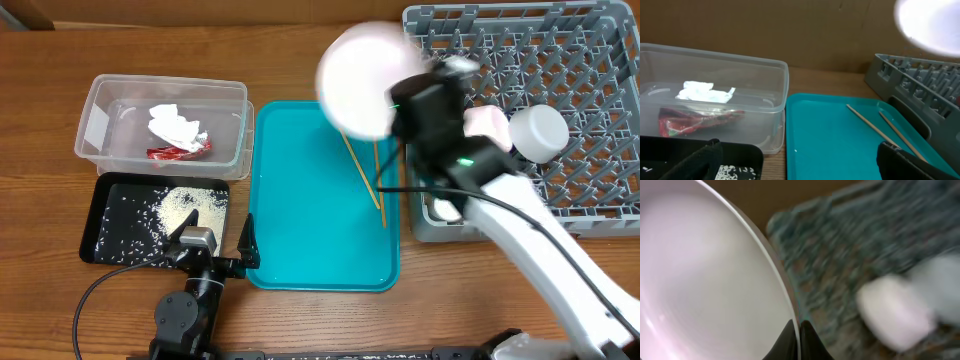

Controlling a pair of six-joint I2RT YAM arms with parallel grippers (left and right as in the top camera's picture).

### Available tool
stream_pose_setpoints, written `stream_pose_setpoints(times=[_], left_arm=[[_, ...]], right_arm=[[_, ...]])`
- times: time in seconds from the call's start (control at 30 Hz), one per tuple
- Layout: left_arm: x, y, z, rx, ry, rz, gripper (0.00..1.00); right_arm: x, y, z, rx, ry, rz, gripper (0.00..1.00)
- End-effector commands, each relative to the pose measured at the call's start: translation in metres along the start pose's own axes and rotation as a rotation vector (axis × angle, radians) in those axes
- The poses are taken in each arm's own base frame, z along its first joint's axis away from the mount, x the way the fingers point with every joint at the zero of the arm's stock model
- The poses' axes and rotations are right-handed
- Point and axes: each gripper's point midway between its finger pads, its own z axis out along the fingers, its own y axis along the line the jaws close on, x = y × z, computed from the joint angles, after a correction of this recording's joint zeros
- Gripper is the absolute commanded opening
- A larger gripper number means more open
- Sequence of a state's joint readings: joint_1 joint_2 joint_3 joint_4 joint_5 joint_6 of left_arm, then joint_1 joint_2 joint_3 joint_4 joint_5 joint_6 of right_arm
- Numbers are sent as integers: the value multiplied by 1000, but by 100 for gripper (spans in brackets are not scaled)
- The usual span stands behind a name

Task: Sort waste into correct bins and load items into the dishwasher
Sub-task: 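Lift the white plate with the right gripper and stand it in the rack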

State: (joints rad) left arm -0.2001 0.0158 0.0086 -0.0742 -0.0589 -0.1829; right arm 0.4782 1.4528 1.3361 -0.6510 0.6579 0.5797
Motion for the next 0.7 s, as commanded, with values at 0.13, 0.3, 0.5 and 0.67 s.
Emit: stream_pose_setpoints(times=[0.13, 0.3, 0.5, 0.67], left_arm=[[-1, 0, 0, 5, -6, -5, 100], [-1, 0, 0, 5, -6, -5, 100], [-1, 0, 0, 5, -6, -5, 100], [-1, 0, 0, 5, -6, -5, 100]], right_arm=[[-78, -89, 22, 430, -245, -202, 4], [-81, -105, 61, 514, -223, -316, 4], [-59, -107, 102, 557, -168, -404, 4], [-31, -89, 121, 537, -123, -466, 4]])
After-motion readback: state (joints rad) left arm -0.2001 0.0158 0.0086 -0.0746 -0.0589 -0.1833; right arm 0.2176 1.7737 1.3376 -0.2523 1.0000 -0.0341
